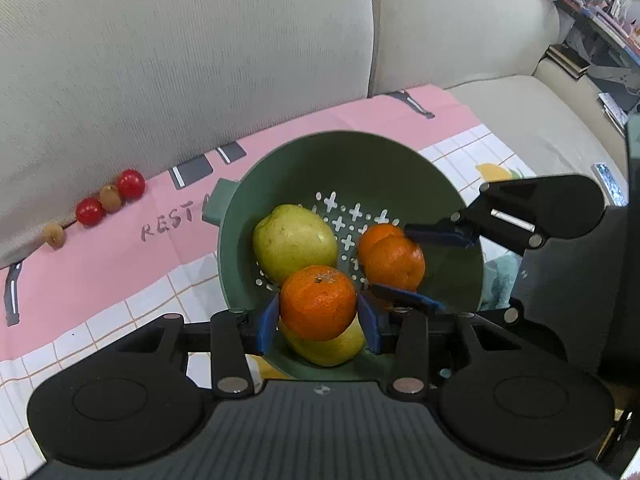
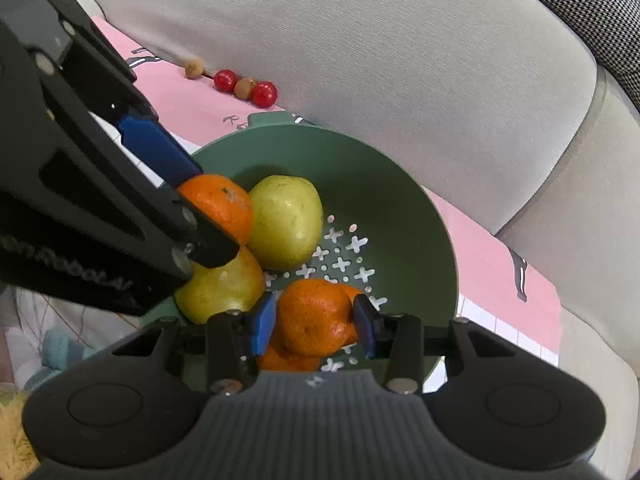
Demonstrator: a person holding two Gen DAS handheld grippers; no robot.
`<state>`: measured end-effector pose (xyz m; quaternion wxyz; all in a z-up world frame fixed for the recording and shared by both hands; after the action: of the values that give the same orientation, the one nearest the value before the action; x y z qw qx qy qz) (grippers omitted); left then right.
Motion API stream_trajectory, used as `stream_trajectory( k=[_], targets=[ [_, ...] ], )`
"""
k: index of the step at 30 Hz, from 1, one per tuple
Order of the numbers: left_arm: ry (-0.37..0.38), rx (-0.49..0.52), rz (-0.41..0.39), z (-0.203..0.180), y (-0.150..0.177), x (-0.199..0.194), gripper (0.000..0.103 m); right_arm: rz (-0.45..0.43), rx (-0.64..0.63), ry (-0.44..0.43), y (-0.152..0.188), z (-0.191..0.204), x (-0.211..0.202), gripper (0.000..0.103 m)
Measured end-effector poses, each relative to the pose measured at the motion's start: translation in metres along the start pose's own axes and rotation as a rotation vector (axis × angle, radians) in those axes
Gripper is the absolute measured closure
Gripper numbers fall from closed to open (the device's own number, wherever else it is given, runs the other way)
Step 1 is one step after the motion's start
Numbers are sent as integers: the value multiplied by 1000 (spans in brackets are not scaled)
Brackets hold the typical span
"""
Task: Organize fruits
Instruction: 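Carry both mandarins over the green colander and lower them inside, then open both tools to drop the mandarins into the colander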
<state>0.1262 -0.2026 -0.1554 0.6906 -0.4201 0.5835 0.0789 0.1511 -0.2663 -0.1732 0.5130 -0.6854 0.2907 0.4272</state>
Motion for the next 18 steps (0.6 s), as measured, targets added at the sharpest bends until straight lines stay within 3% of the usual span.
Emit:
stream_trajectory(
  k=[7, 10, 18],
  targets=[
    [21, -22, 12, 7, -1, 9, 55, -6, -43, -14, -8, 5, 4, 65],
    [35, -47, 10, 12, -4, 12, 55, -5, -56, -26, -12, 8, 7, 75],
    [11, -82, 20, 26, -6, 21, 53, 13, -71, -28, -19, 12, 15, 76]
  ],
)
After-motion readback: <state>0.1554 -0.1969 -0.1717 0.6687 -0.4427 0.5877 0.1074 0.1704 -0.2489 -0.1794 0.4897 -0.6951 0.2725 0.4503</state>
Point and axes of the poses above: each gripper's, at about its wrist camera, not at the fingertips, and x roughly the way its jaws point, z to its left, y to its underside, the point moved 9 cm from there along x, roughly the way its jaws point, and after that the axes turned 13 degrees about x, right-handed, at the moved point
